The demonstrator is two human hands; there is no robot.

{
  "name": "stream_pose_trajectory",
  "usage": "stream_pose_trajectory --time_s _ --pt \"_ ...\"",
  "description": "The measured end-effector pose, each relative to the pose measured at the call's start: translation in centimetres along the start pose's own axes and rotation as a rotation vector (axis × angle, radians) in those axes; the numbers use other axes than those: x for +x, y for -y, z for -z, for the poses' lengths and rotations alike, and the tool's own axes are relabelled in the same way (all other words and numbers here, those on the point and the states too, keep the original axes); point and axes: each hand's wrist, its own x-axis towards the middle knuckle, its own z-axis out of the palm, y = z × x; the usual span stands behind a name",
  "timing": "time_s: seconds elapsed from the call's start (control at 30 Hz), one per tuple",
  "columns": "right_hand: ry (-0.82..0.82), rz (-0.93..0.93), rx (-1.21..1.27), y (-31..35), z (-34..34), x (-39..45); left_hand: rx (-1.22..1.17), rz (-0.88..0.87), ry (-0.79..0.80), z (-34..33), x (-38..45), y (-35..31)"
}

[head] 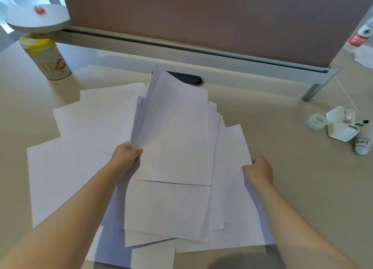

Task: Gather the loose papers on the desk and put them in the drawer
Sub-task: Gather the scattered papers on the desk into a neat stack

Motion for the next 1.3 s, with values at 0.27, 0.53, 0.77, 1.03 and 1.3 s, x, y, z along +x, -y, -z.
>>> stream_pose_trajectory --time_s 0.27,0.53,0.77,1.03,1.3 --pt "0.005 0.023 0.365 3.0 -0.8 1.5 -0.002 -0.041 -0.108 2.5 0.8 -2.4" --pt "0.345 -0.137 0.648 9.5 -7.5 0.5 0.110 -0.053 -0.059 5.5 5.6 -2.9" --pt "0.443 -0.036 0.514 12.3 -9.1 0.3 0.175 0.043 0.010 5.9 9.2 -3.2" --pt "0.421 0.064 0.510 13.5 -10.0 -0.1 0.051 -0.014 0.089 6.8 9.3 -3.5" --pt "0.452 0.146 0.540 13.7 -8.4 -0.9 -0.115 0.230 0.237 7.6 6.2 -1.7"
